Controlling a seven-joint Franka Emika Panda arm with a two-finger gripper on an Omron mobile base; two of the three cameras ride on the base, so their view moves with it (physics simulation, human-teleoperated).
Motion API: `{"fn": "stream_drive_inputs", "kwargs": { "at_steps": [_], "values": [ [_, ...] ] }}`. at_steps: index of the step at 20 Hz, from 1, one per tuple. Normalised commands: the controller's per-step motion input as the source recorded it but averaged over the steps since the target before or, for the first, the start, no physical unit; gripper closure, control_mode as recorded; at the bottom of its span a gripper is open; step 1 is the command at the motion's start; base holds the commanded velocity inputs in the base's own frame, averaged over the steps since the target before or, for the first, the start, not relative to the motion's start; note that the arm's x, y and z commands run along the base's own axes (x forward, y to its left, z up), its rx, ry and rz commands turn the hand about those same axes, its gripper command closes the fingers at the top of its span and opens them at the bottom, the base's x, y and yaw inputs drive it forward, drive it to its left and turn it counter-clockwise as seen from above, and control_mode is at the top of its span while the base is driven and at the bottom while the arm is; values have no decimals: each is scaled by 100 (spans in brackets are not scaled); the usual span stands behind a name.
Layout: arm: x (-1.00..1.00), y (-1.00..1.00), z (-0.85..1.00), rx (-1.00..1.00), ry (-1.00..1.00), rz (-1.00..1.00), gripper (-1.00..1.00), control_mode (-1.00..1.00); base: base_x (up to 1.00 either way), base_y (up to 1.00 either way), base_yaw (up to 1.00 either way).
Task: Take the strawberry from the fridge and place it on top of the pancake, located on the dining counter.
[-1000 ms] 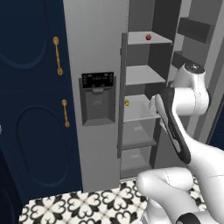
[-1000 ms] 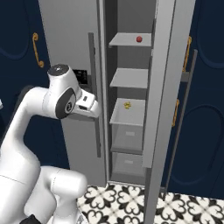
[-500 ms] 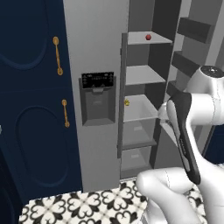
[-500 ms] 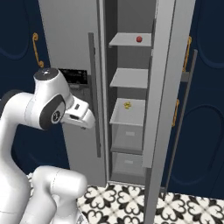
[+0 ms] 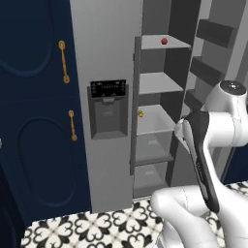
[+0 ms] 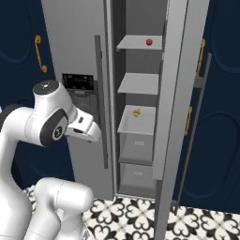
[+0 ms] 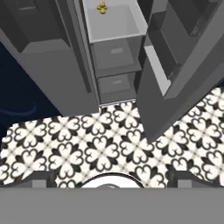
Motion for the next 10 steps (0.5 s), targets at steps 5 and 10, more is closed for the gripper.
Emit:
{"fn": "stream_drive_inputs", "kwargs": {
  "at_steps": [5,10],
  "values": [
    [0,0,0,0,0,0,-100,100,0,12,-52],
    [0,0,0,0,0,0,-100,100,24,60,-31]
  ]
}}
